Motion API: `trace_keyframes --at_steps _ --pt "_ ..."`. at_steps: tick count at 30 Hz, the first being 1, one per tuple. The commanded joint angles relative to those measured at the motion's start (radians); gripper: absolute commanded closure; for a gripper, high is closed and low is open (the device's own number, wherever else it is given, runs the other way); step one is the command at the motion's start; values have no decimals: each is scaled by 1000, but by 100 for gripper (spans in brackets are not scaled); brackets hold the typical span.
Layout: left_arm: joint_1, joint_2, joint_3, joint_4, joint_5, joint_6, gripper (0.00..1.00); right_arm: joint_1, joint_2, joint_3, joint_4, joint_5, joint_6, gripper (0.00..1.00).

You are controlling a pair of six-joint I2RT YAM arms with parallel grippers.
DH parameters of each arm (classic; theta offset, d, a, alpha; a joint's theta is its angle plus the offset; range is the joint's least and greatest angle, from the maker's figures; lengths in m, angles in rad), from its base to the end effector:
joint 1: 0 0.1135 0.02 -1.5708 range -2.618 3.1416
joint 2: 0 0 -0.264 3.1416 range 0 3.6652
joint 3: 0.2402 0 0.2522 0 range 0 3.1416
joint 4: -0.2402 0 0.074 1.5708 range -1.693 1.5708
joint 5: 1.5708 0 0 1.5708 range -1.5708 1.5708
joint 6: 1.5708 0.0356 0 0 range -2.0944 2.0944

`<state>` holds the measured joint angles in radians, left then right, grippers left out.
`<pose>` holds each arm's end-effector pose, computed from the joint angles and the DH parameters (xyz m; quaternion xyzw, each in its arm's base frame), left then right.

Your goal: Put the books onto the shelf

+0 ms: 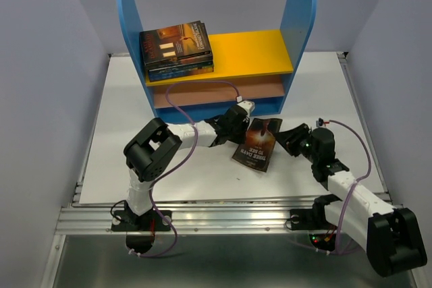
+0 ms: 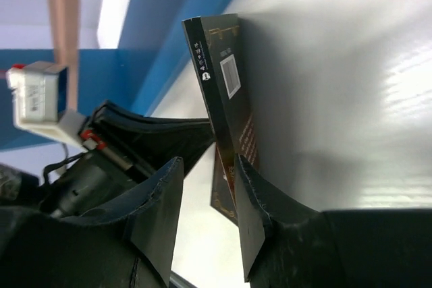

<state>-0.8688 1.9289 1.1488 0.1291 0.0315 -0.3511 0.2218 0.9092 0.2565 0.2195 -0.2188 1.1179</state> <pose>0.2678 -0.3184 0.1647 0.2361 0.8643 -0.2658 0.3557 0.1813 0.0488 0.1750 0.3098 0.7803 0.4045 0.3626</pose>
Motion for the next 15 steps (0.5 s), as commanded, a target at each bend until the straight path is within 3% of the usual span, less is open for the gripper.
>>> trace_keyframes --at_steps 1,3,8,15 --pt "-33 59 -14 -8 146 -66 94 42 19 53 158 -165 -32 59" --pt "-35 61 -14 -5 146 -65 94 42 42 84 82 -146 -88 59" --pt "-35 68 -12 6 163 -71 94 79 140 90 104 -192 -122 59" --pt "-35 62 -14 10 160 -72 94 186 204 184 -37 -35 -222 61"
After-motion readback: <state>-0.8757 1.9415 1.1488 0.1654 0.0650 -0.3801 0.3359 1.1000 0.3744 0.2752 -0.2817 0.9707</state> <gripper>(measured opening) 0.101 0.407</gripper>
